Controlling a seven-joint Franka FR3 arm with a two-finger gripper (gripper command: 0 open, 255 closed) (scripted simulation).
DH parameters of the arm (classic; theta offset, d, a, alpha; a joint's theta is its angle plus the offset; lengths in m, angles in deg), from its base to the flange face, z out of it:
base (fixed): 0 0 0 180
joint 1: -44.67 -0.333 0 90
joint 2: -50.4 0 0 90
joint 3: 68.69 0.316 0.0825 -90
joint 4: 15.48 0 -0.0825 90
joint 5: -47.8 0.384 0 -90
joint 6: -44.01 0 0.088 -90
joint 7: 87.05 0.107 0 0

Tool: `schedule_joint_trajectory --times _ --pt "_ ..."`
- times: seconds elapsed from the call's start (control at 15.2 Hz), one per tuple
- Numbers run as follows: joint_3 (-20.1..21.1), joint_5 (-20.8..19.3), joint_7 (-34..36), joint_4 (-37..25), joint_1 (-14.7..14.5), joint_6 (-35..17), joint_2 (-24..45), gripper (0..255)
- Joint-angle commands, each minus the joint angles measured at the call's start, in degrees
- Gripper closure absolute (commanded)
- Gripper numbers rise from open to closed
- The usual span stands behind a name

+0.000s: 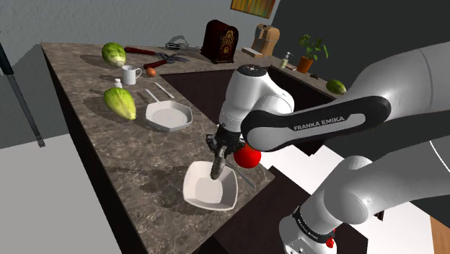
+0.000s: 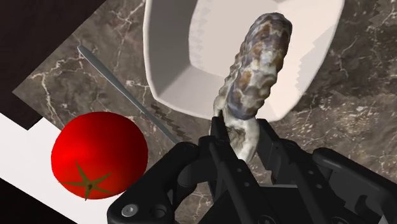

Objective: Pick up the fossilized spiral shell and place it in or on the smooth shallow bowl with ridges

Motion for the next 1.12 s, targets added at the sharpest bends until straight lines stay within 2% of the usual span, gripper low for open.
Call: schedule_joint_trajectory --times 0.0,0.79,1.06 --pt "0.28 0.15 0.29 1.48 -0.15 -1.67 0.18 255" --pt "3.73 -3.91 4.72 4.90 2.89 -13.50 9.03 255" --pt "3.72 -3.91 4.72 4.90 2.89 -13.50 9.03 255"
